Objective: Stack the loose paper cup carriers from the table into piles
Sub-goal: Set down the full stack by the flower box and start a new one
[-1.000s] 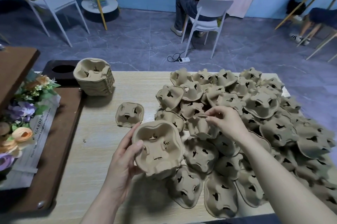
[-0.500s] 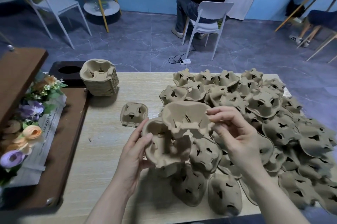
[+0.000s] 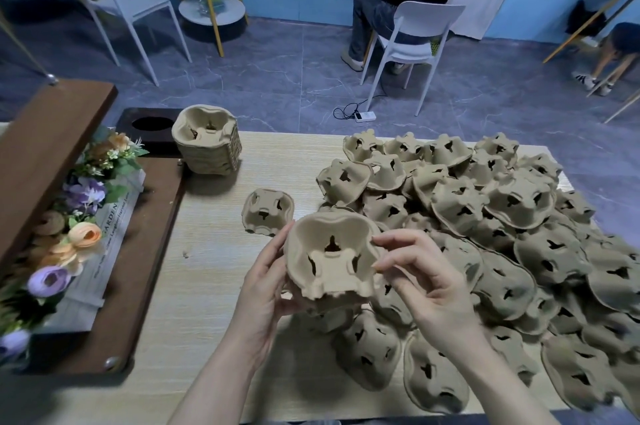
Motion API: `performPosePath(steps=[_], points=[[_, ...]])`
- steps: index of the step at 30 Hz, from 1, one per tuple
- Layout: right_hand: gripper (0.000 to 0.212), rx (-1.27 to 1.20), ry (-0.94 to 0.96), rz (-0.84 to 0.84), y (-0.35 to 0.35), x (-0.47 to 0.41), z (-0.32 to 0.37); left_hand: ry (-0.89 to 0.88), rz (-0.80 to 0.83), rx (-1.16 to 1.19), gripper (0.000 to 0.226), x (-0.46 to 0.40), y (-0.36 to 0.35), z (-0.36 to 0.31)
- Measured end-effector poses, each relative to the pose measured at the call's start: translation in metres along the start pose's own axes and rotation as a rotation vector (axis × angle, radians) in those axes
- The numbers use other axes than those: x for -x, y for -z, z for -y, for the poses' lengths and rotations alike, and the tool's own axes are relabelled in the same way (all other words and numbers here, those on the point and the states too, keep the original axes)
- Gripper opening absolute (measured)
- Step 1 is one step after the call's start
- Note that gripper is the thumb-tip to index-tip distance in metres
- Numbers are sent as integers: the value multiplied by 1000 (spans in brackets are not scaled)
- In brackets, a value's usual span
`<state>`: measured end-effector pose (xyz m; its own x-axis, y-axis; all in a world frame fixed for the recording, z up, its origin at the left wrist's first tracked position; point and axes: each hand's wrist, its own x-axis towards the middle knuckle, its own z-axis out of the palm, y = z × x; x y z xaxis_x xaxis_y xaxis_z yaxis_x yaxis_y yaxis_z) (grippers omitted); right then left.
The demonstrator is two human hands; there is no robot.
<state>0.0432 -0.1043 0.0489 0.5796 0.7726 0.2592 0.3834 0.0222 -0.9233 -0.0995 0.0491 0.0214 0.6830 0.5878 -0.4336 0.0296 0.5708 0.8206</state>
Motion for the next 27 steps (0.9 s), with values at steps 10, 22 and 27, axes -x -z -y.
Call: performPosePath(steps=[10, 22, 27], points=[[28, -249, -392, -117, -4, -1, -8, -11, 6, 58, 55, -3, 2, 1], [32, -456, -653, -59, -14, 2, -8, -9, 58, 84, 49, 0, -5, -3], [29, -444, -664, -77, -12, 5, -6, -27, 97, 22, 70, -1, -1, 4]])
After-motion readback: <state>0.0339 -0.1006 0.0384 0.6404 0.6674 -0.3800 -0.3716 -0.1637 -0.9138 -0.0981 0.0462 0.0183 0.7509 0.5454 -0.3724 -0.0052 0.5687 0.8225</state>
